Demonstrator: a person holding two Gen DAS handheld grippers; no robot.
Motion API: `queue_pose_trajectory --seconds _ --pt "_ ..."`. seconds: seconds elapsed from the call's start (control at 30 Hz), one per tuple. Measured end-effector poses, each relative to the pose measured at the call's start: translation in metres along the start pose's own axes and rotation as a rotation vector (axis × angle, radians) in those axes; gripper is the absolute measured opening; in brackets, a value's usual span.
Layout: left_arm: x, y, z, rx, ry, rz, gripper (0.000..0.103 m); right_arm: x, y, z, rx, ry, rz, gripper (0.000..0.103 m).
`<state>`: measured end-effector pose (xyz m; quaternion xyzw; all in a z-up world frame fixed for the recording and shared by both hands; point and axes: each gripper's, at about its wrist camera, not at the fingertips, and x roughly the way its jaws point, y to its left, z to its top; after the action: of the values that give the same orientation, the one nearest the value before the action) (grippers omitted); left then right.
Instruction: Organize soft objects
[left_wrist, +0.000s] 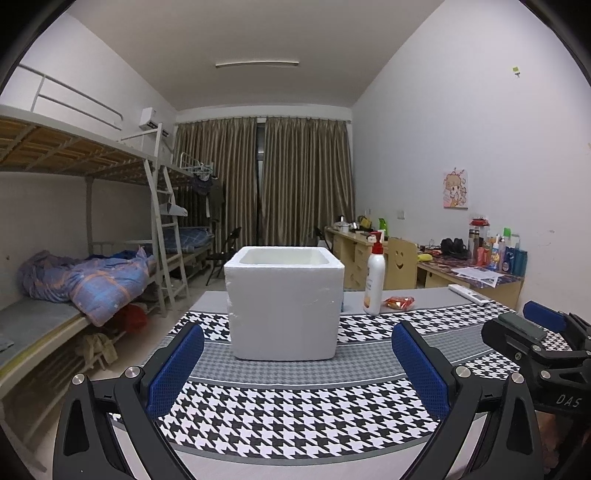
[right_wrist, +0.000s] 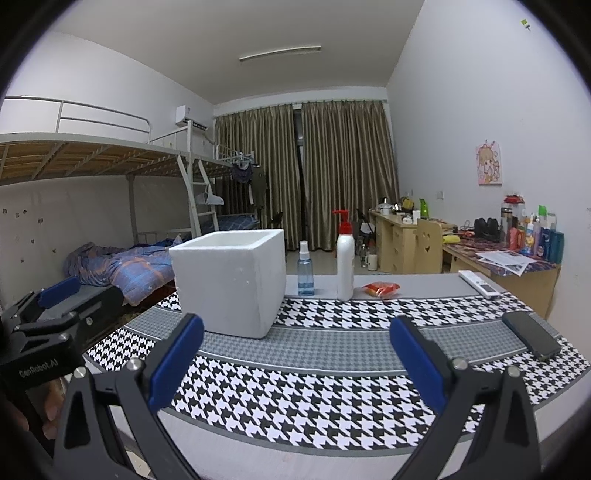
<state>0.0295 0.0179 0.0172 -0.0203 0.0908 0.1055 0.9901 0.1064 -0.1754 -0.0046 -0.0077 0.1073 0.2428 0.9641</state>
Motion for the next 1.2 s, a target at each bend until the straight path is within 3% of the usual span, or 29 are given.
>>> queue_pose_trajectory --seconds 0.37,1.2 --pt "-0.005 0.002 -0.011 0.021 -0.003 0.046 0.102 -0.008 0.001 -0.008 -0.005 -0.009 -0.054 0.102" --pt "-0.013 0.005 -0.015 0.023 -0.003 0.039 0.102 -0.008 0.003 -0.011 -0.010 -0.001 -0.016 0.102"
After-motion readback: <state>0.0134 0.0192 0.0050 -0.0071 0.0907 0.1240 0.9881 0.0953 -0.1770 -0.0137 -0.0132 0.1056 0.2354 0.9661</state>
